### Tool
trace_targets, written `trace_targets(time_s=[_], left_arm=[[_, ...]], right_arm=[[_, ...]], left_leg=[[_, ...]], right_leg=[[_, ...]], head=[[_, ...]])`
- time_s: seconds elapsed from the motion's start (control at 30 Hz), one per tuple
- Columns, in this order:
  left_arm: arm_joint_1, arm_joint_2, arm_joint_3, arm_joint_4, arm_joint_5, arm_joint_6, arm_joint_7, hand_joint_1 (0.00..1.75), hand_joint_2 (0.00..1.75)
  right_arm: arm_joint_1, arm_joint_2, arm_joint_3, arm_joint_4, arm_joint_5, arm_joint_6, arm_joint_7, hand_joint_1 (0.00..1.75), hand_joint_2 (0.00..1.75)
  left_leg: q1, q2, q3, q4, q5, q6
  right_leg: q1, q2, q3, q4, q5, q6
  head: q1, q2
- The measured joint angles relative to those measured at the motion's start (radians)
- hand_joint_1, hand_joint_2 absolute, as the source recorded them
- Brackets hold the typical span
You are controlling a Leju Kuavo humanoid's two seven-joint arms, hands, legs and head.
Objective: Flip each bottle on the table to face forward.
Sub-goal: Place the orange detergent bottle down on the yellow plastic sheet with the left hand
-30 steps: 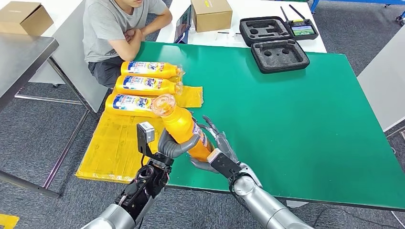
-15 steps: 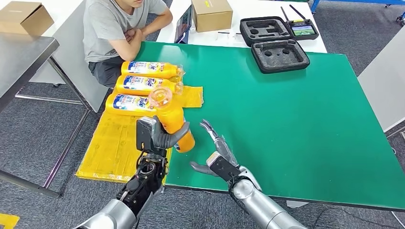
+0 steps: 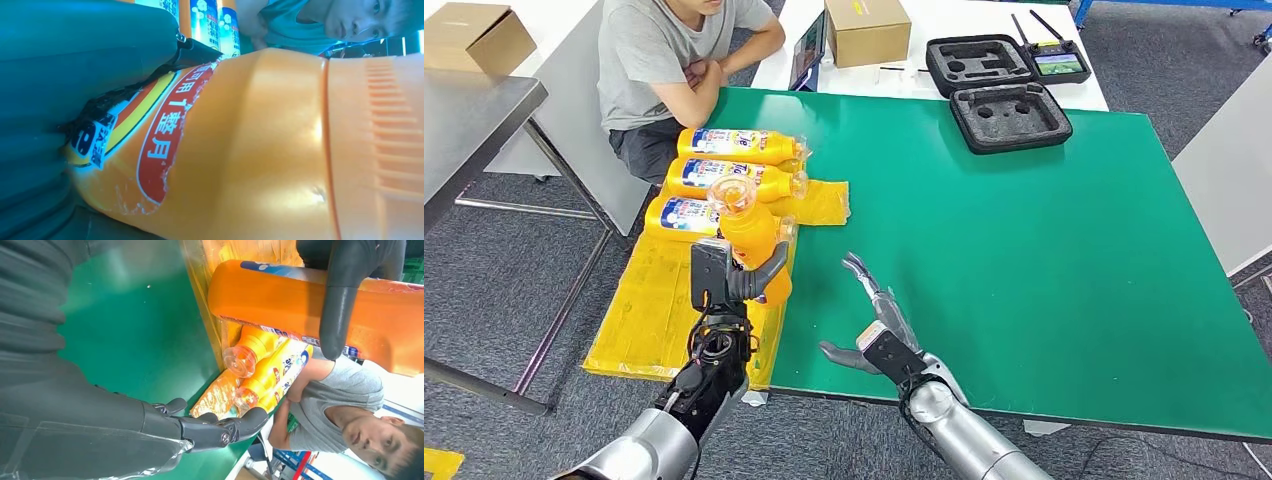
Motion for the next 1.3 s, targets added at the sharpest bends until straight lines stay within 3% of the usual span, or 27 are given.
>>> trace_targets(time_s=[0.3,0.47,0.53,0.73,0.83,1.03,1.3], left_arm=[[-0.001,0.016,-0.017,-0.008,-0.014,0.011,0.0,1.72,1.75],[-0.058,0.066,-0.105,0.036,-0.287,0.181,0.002,1.74,1.75],[-0.095,0.101,-0.147,0.055,-0.378,0.191,0.018,1.75,1.75],[-0.177,0.243,-0.263,0.048,-0.61,-0.045,0.172,1.75,1.75],[-0.208,0.309,-0.32,0.048,-0.722,-0.089,0.243,1.75,1.75],[-0.24,0.4,-0.37,0.034,-0.799,-0.126,0.284,1.72,1.75],[-0.249,0.525,-0.428,-0.026,-0.877,-0.346,0.317,1.75,1.75]], right_arm=[[0.005,0.0,-0.008,-0.004,0.001,0.0,0.0,0.0,1.75],[0.017,-0.002,-0.02,-0.027,0.004,0.0,0.0,0.0,1.75],[0.025,-0.006,-0.027,-0.041,0.0,0.002,0.0,0.0,1.75],[0.043,-0.021,-0.05,-0.068,-0.021,0.039,0.0,0.0,1.75],[0.041,-0.023,-0.061,-0.07,-0.032,0.054,0.0,0.0,1.75],[0.038,-0.021,-0.072,-0.07,-0.034,0.081,0.0,0.0,1.75],[0.026,-0.014,-0.073,-0.066,-0.045,0.106,0.0,0.0,1.75]], left_leg=[[0.0,0.0,0.0,0.0,0.0,0.0],[0.0,0.0,0.0,0.0,0.0,0.0],[0.0,0.0,0.0,0.0,0.0,0.0],[0.0,0.001,0.0,0.0,0.001,0.0],[0.0,0.001,0.0,0.0,0.001,0.0],[0.0,0.001,0.0,0.0,0.001,0.0],[0.001,0.001,0.0,0.0,0.001,0.0]], right_leg=[[0.0,0.0,0.0,0.0,0.0,0.0],[0.0,0.0,0.0,0.0,0.0,0.0],[0.0,0.0,0.0,0.0,0.0,0.0],[0.0,0.0,0.0,0.001,0.0,0.0],[0.0,0.001,0.0,0.001,0.0,0.0],[0.0,0.001,0.0,0.001,0.0,0.0],[0.001,0.001,-0.001,0.001,0.0,0.0]], head=[[0.0,0.0],[0.0,0.0],[0.0,0.0],[0.0,0.0],[0.0,0.0],[0.0,0.0],[0.0,0.0]])
